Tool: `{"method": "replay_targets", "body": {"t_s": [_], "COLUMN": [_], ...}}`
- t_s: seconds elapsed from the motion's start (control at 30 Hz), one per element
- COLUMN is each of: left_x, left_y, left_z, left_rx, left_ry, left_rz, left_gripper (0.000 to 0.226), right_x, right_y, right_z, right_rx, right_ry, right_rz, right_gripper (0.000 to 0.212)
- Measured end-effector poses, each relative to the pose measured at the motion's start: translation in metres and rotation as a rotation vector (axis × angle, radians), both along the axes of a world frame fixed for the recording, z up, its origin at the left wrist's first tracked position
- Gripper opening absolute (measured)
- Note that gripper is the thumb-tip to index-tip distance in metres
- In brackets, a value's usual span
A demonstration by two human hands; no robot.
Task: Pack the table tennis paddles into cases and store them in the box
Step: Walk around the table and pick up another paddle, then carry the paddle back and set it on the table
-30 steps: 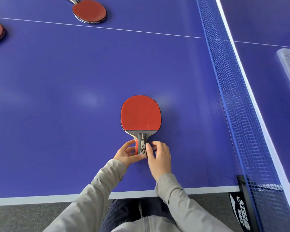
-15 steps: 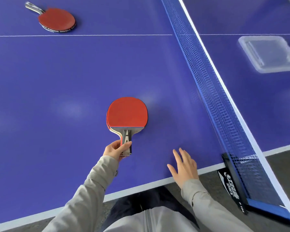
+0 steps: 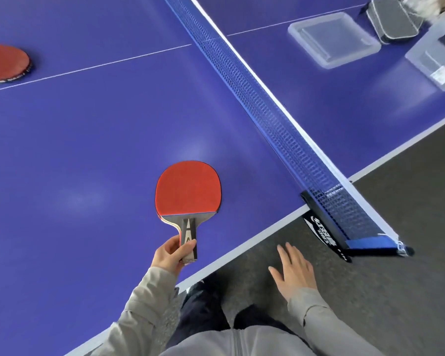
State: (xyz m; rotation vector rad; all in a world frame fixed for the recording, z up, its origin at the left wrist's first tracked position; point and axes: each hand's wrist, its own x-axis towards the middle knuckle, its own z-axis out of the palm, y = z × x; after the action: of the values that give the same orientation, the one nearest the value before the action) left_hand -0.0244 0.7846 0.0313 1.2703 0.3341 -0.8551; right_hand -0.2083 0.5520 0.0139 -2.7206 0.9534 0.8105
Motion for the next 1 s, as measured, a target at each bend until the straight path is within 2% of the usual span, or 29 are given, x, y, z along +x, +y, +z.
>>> {"method": "replay_targets", "body": {"t_s": [0.3,0.7,1.0], "left_x": [-0.077,-0.262,-0.327], "left_y": [-0.027,-0.08,-0.143], "left_z": [0.021,0.057,0.069], "left_rx": [0.037,-0.056,-0.03], "left_ry": [-0.078,-0.112,-0.111], "left_rz": [-0.156,-0.243,-0.475], "left_gripper": [0.01,0.018,0.015], "right_x": [-0.108,-0.285,-0.38], "right_y": [-0.005,-0.026,-0.046], "right_z": [-0.012,-0.014,-0.008], "right_rx": [0.074,0.16,0.229], "right_ry": [0.065,0.083,0.078], "right_rz": [-0.168,-0.322,-0.539], "right_gripper": [0.063,0.058,0.058]}}
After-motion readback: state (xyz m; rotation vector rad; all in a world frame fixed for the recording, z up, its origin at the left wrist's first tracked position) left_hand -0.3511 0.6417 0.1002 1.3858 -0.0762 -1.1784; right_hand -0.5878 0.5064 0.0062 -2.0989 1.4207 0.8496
